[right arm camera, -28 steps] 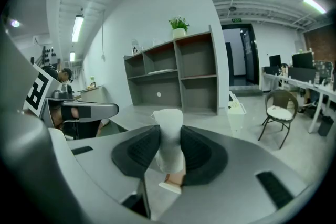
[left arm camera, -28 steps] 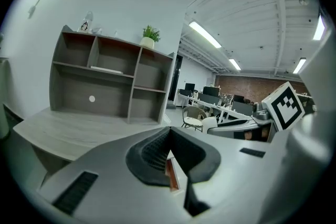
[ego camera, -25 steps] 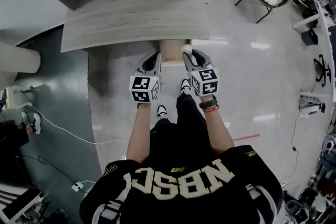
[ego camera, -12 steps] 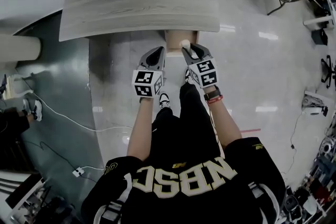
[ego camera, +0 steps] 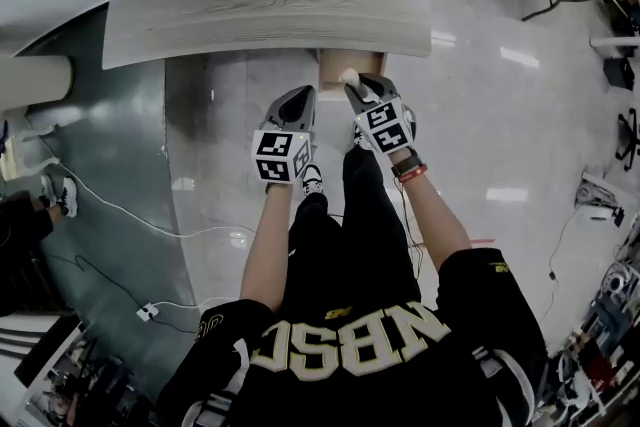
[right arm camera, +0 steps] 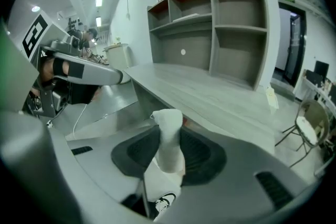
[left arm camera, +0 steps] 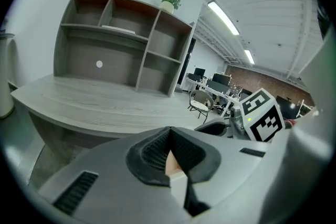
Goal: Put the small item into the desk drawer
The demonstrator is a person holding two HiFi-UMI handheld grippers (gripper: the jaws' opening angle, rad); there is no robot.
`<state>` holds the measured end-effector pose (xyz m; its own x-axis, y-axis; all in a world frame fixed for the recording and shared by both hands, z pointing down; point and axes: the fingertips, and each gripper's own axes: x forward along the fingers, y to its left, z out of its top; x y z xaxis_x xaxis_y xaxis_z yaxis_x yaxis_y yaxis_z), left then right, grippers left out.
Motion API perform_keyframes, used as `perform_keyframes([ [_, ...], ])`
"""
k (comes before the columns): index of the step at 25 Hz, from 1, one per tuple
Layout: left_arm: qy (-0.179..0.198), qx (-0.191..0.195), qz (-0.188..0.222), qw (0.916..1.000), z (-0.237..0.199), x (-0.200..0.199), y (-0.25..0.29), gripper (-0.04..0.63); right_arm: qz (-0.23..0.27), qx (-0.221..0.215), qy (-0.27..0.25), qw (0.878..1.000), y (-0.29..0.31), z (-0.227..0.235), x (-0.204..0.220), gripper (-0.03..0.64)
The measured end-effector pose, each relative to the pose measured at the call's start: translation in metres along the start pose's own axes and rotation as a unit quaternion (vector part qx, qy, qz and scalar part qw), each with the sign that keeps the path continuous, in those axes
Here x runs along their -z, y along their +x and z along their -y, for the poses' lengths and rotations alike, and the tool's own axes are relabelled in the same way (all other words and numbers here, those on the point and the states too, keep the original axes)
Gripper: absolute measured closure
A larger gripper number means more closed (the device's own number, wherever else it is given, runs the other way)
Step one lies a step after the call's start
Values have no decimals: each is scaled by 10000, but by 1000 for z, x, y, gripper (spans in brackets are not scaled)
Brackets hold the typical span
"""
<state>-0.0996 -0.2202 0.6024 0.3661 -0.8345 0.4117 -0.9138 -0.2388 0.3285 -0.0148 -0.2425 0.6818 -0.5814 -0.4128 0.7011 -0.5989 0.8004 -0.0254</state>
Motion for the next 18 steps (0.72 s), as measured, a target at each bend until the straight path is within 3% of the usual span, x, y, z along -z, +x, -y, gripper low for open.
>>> perform_keyframes([
  [18, -355, -127, -423, 9984, -24, 60, 48, 583, -988, -433, -966, 9895, 90, 17, 80, 489],
])
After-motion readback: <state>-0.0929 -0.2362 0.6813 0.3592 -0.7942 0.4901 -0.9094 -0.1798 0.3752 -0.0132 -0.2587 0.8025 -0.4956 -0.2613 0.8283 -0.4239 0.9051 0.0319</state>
